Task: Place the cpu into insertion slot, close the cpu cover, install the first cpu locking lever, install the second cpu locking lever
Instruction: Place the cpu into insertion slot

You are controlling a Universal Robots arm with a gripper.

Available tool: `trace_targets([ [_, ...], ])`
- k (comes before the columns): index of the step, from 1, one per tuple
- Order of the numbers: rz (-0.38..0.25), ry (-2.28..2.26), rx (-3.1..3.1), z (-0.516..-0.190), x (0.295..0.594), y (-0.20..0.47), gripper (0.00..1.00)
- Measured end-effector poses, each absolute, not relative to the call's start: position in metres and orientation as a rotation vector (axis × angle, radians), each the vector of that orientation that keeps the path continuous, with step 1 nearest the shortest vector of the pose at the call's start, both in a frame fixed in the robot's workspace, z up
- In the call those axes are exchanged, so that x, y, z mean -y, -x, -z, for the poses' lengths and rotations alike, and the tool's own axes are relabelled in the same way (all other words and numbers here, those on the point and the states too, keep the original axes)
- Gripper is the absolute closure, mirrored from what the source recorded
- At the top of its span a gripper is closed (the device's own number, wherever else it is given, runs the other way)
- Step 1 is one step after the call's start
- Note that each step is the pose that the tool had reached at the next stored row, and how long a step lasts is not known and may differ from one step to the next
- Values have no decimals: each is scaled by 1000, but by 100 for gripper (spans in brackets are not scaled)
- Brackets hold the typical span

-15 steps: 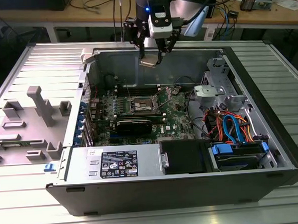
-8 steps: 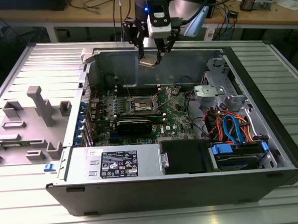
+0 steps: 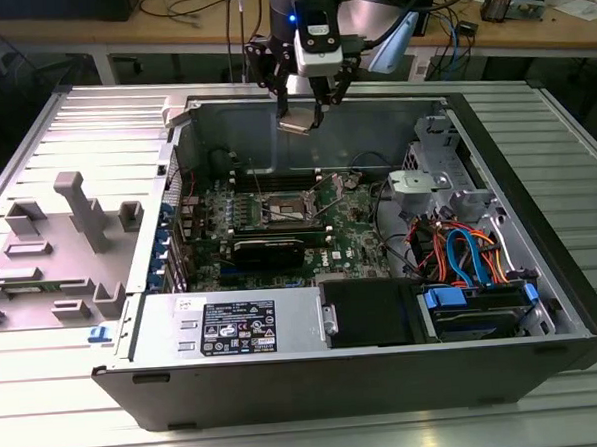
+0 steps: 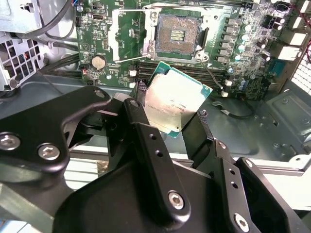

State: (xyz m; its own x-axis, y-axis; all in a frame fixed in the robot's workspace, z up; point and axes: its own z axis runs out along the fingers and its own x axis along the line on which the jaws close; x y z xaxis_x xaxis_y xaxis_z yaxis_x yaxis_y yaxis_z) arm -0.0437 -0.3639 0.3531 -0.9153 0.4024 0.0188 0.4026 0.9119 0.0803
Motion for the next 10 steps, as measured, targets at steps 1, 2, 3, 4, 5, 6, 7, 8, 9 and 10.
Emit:
trace_targets([
  [1,130,650,3069,-353,364,44,46],
  [2,130,654,3068,-353,364,44,46],
  [3,129,658,3068,-353,364,44,46],
  [4,129,661,3067,-353,364,44,46],
  [5,129,665,3066,-353,364,44,46],
  [6,129,669,3066,-353,364,44,46],
  [7,130,672,3065,-353,364,44,46],
  [8,130,675,3064,-353,364,44,46],
  [9,129,679,3064,-353,364,44,46],
  [10,130,690,3061,-353,364,44,46],
])
